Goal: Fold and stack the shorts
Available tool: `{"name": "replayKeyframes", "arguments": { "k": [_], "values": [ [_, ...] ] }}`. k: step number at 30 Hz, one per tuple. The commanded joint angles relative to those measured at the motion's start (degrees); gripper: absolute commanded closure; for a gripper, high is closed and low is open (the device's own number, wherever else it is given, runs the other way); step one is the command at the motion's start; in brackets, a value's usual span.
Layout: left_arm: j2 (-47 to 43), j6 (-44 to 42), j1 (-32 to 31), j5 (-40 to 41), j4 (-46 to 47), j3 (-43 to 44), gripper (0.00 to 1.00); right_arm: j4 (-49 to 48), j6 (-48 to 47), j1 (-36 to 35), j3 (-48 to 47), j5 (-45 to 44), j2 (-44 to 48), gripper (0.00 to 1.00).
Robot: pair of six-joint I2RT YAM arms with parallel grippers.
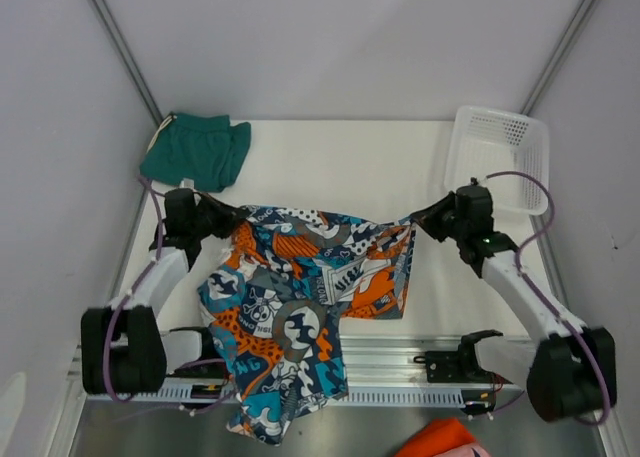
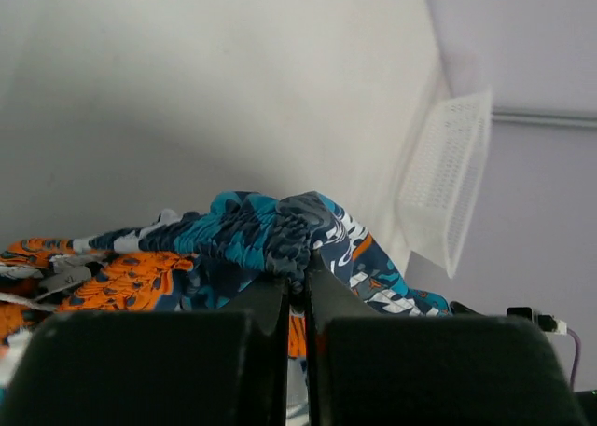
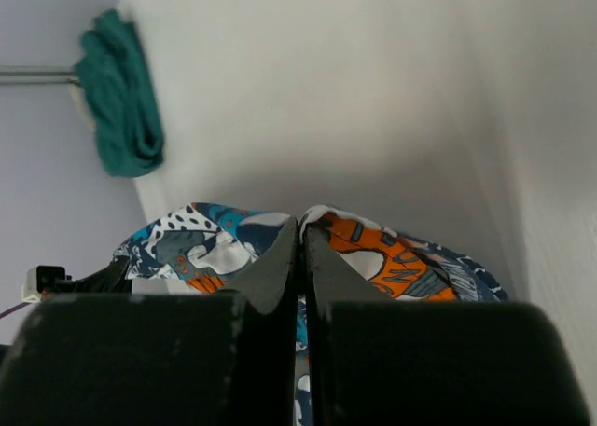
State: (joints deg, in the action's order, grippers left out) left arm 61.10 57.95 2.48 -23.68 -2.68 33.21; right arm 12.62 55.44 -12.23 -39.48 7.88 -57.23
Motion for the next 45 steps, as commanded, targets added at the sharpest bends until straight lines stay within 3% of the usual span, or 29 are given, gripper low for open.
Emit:
{"name": "replayKeyframes", "arguments": {
  "k": [1, 4, 11, 12, 13, 14, 15, 16, 17, 18, 20, 21, 22, 25, 28, 32, 35, 39, 45],
  "values": [
    [9.97, -0.73, -0.02, 3.02, 15.23, 7.61, 1.0, -13.83, -1.21, 0.45, -4.79, -5.23, -10.15, 1.0],
    [20.61, -0.91, -0.02, 3.99, 16.03, 14.93, 1.0, -17.89, -1.91, 1.85, -9.72, -6.47, -19.8, 1.0],
    [40.92, 0.05, -0.99, 5.58, 12.88, 39.7, 1.0, -18.6, -3.41, 5.28, -34.49, -5.68, -43.09, 1.0],
    [45.55, -0.03, -1.07, 4.53, 10.18, 44.7, 0.93, -18.25, -4.02, 5.63, -40.17, -5.42, -45.75, 1.0],
    [48.03, -1.43, -1.07, 4.17, 5.97, 47.79, 0.75, -17.03, -4.46, 5.81, -43.63, -5.42, -48.39, 0.91],
    [50.76, -2.83, -1.07, 4.08, -1.29, 56.87, 0.57, -11.01, -4.81, 5.81, -47.4, -6.29, -53.02, 0.71],
    [55.31, -4.59, -1.25, 4.78, -16.33, 66.62, 0.41, -7.12, -5.34, 5.81, -54.92, -7.52, -54.9, 0.29],
    [56.57, -8.78, -1.69, 6.35, -22.83, 74.64, 0.35, -3.34, -7.69, 5.81, -58.3, -7.09, -56.31, 0.22],
    [56.85, -10.39, -1.86, 8.46, -27.42, 77.15, 0.3, 1.91, -9.02, 5.64, -60.6, -7.44, -56.93, 0.19],
    [56.41, -11.45, -2.91, 13.87, -33.65, 79.18, 0.17, 2.4, -10.25, 5.55, -60.1, -7.79, -55.46, 0.17],
    [50.72, -12.6, -3.54, 16.38, -33.98, 76.14, 0.11, -0.91, -13.33, 4.67, -54.85, -6.48, -51.25, 0.16],
    [48.26, -12.78, -3.36, 16.74, -32.58, 74.12, 0.01, -2.15, -14.12, 4.24, -51.69, -5.6, -46.44, 0.17],
    [43.62, -12.78, -3.27, 16.83, -30.39, 67.4, 0.01, -2.95, -15.09, 3.27, -46.09, -3.16, -44.22, 0.18],
    [37.53, -13.65, -2.92, 16.13, -28.27, 58.75, 0.01, -1.72, -19.92, 0.11, -36.33, -0.95, -36.13, 0.21],
    [31.9, -14.18, -2.83, 14.02, -27.73, 52.76, 0.01, -2.95, -21.6, -6.91, -27.78, 0.29, -28.74, 0.24],
    [22.6, -13.92, -2.83, 10.68, -22.48, 38.04, 0.02, -5.14, -19.5, -23.31, -15.05, -5.4, -21.79, 0.29],
    [17.49, -13.92, -2.92, 9.45, -20.44, 31.94, 0.03, -8.83, -17.38, -31.95, -8.79, -8.05, -18.18, 0.32],
    [8.19, -15.67, -2.92, 8.74, -21.48, 24.29, 0.02, -10.95, -22.9, -47.32, -9.2, -14.29, -20.36, 0.35],
    [0.61, -18.92, -2.92, 10.23, -25.87, 18.74, 0.02, -2.26, -37.75, -56.21, -24.37, -10.7, -33.43, 0.43]
  ]
}}
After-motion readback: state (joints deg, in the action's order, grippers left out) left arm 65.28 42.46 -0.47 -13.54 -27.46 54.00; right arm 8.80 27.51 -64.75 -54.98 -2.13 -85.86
